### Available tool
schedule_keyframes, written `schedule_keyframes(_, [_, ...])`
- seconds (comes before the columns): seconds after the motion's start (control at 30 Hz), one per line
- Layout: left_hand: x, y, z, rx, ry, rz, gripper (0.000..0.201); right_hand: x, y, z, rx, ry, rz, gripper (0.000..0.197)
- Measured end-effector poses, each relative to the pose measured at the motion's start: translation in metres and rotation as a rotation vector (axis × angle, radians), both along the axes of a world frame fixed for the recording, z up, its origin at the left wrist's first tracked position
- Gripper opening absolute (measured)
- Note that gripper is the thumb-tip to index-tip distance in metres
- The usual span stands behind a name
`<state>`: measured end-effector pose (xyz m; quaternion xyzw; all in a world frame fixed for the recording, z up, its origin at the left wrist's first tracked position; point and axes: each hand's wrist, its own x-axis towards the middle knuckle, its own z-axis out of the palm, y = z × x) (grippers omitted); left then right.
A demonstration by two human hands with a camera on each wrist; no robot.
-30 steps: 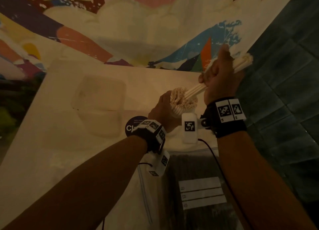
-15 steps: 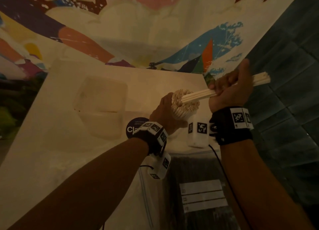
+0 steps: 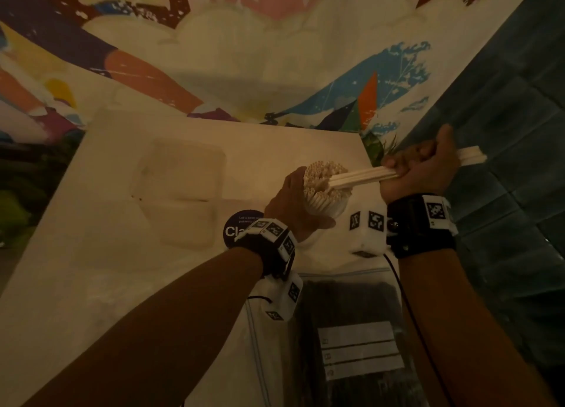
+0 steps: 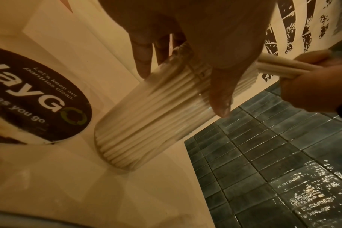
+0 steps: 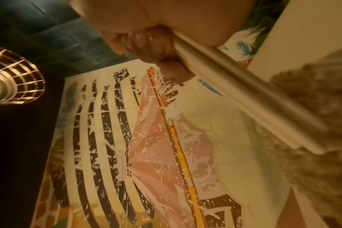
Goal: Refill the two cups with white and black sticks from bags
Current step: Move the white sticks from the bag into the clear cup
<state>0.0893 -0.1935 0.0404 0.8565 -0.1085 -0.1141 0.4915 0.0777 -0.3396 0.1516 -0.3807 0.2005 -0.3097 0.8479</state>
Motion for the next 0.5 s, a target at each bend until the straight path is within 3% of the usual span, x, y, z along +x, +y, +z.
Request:
schedule_keyframes(0.3, [-0.002, 0.000, 0.000, -0.021, -0.027, 0.010, 0.099, 0.004, 0.017, 0.018, -0.244, -0.118, 0.050, 0.047])
schedule_keyframes(0.5, [0.000, 0.001, 0.001, -0.041, -0.044, -0.010, 0.081, 0.000, 0.036, 0.009, -0.188, -0.036, 0.135, 0.049])
